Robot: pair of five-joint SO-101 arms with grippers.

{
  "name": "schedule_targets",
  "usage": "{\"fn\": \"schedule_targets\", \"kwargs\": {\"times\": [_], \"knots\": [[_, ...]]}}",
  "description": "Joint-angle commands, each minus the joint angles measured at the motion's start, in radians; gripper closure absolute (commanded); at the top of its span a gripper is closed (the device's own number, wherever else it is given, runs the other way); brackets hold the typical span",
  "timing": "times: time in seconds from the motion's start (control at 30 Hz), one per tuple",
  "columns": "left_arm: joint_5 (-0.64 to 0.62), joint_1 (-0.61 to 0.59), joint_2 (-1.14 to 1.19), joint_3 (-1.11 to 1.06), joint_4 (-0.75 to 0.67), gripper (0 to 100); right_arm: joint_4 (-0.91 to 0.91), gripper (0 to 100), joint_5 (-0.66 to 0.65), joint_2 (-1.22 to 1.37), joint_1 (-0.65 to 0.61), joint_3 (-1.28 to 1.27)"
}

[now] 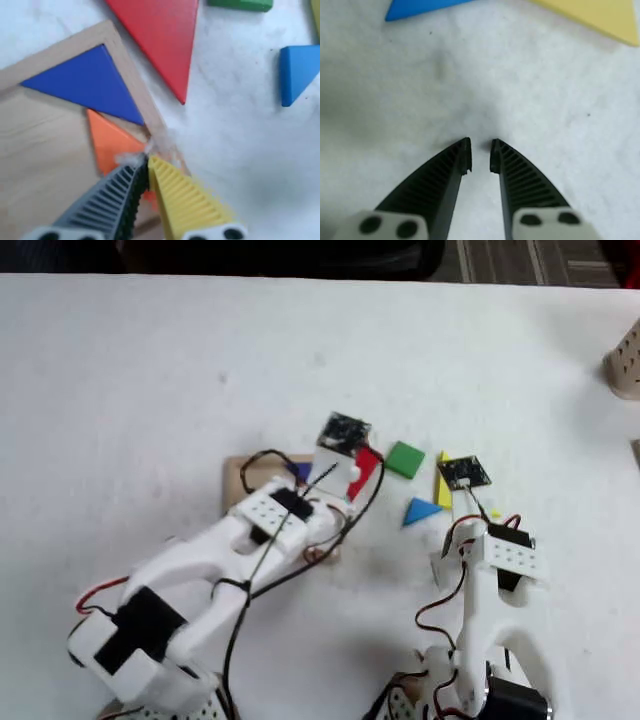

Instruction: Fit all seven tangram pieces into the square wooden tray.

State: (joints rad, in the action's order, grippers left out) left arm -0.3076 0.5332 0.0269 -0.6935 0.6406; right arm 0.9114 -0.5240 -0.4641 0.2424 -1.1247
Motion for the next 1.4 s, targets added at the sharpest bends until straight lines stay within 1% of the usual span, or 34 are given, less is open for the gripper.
{"fn": "schedule_targets", "kwargs": {"times": [0.0,0.1,0.23,0.37,0.43,0.53,0.6,0.67,0.8,0.87,0.97,1.1,1.17,1.37], "knots": [[0.003,-0.082,0.004,0.026,0.094,98,-0.019,92.1,-0.015,-0.002,0.01,0.003],[0.003,-0.116,0.004,0.029,0.127,98,-0.019,92.1,-0.015,-0.002,0.01,0.003],[0.003,-0.148,0.004,0.032,0.132,98,-0.019,92.1,-0.015,-0.002,0.01,0.003],[0.003,-0.156,0.002,0.04,0.132,98,-0.019,92.1,-0.015,-0.002,0.01,0.003],[0.003,-0.154,-0.001,0.068,0.157,98,-0.019,92.1,-0.015,-0.002,0.01,0.003],[0.005,-0.15,-0.065,0.112,0.222,98,-0.019,92.1,-0.015,-0.002,0.01,0.003],[0.005,-0.133,-0.14,0.1,0.218,98,-0.019,92.1,-0.015,-0.002,0.01,0.003],[0.005,-0.097,-0.205,0.052,0.167,98,-0.019,92.1,-0.015,-0.002,0.01,0.003],[-0.006,-0.002,-0.239,-0.075,-0.064,98,-0.021,92.1,-0.015,-0.002,0.01,0.003],[-0.071,0.027,-0.203,-0.103,-0.143,98,-0.021,92.1,-0.015,-0.002,0.01,0.003],[-0.15,0.027,-0.111,-0.081,-0.184,98,-0.021,92.1,-0.015,-0.002,0.01,0.003],[-0.153,-0.002,0.004,-0.005,-0.141,98,-0.021,92.1,-0.015,-0.002,0.01,0.003],[-0.153,-0.007,0.035,0.023,-0.083,98,-0.021,92.1,-0.015,-0.002,0.01,0.003],[-0.153,-0.008,0.03,0.031,0.083,98,-0.021,92.1,-0.015,-0.002,0.008,0.003]]}}
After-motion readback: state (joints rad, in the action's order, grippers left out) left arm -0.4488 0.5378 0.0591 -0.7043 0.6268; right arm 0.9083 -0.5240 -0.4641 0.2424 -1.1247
